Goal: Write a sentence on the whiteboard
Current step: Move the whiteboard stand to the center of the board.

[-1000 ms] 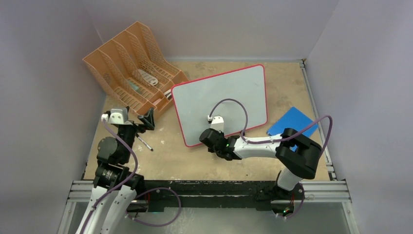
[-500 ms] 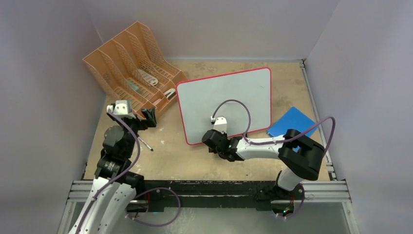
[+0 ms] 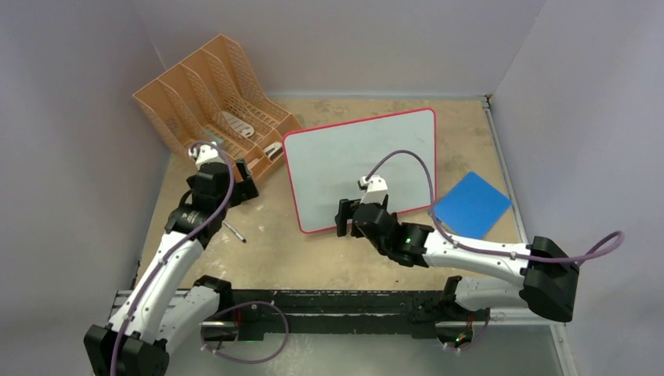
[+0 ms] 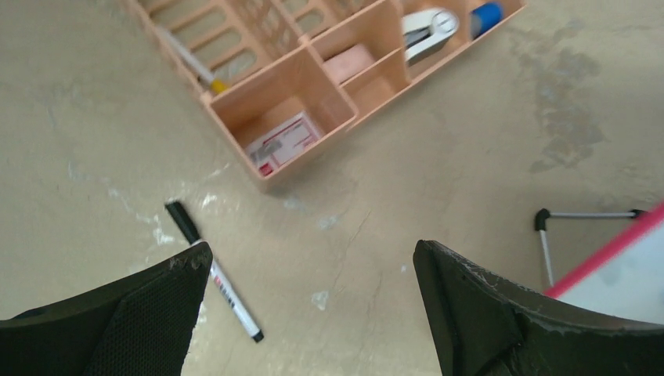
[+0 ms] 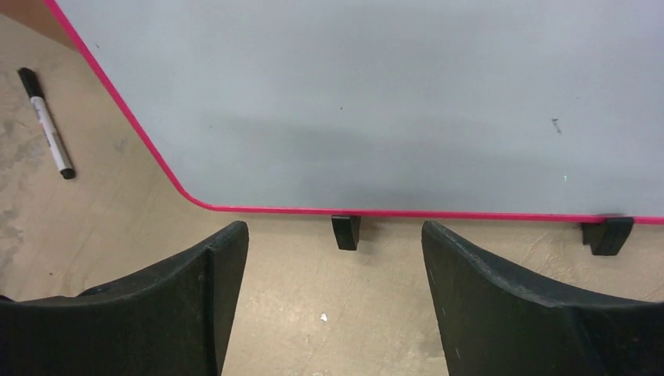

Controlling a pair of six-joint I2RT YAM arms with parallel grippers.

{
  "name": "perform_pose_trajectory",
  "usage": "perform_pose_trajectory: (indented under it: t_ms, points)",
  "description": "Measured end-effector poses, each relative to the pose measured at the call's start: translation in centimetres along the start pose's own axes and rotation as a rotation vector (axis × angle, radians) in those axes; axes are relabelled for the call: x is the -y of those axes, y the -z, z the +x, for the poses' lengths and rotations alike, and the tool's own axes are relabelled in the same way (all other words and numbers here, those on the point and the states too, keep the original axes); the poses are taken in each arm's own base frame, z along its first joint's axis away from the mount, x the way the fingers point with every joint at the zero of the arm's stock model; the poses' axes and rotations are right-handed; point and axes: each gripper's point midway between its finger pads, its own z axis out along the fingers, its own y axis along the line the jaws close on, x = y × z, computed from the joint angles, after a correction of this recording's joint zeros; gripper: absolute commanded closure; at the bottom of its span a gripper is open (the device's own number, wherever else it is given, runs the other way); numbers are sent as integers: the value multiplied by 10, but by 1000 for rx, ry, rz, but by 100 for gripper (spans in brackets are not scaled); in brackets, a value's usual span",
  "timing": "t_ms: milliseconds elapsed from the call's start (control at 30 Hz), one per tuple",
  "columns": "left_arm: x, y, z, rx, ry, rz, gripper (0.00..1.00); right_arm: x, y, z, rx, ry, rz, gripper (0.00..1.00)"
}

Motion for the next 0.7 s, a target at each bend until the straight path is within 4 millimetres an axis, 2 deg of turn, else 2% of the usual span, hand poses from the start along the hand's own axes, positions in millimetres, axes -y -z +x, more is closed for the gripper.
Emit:
perform_pose_trajectory:
  t_ms: [100, 267, 433, 533, 700]
  points:
    - [-14, -9, 20, -123, 44, -71, 0, 3, 8, -10, 38, 5, -16, 13]
    - [-53, -17, 41, -258, 161, -193, 0, 12, 16, -15, 83, 30, -23, 11]
    - [-57, -24, 52, -378, 223, -205, 2, 15, 25, -29, 140, 43, -40, 9]
    - [-72, -34, 55, -431, 296, -237, 4, 16, 29, -36, 176, 44, -47, 8]
    - [-93, -40, 64, -503, 402, -279, 14, 21, 33, -39, 210, 59, -57, 6]
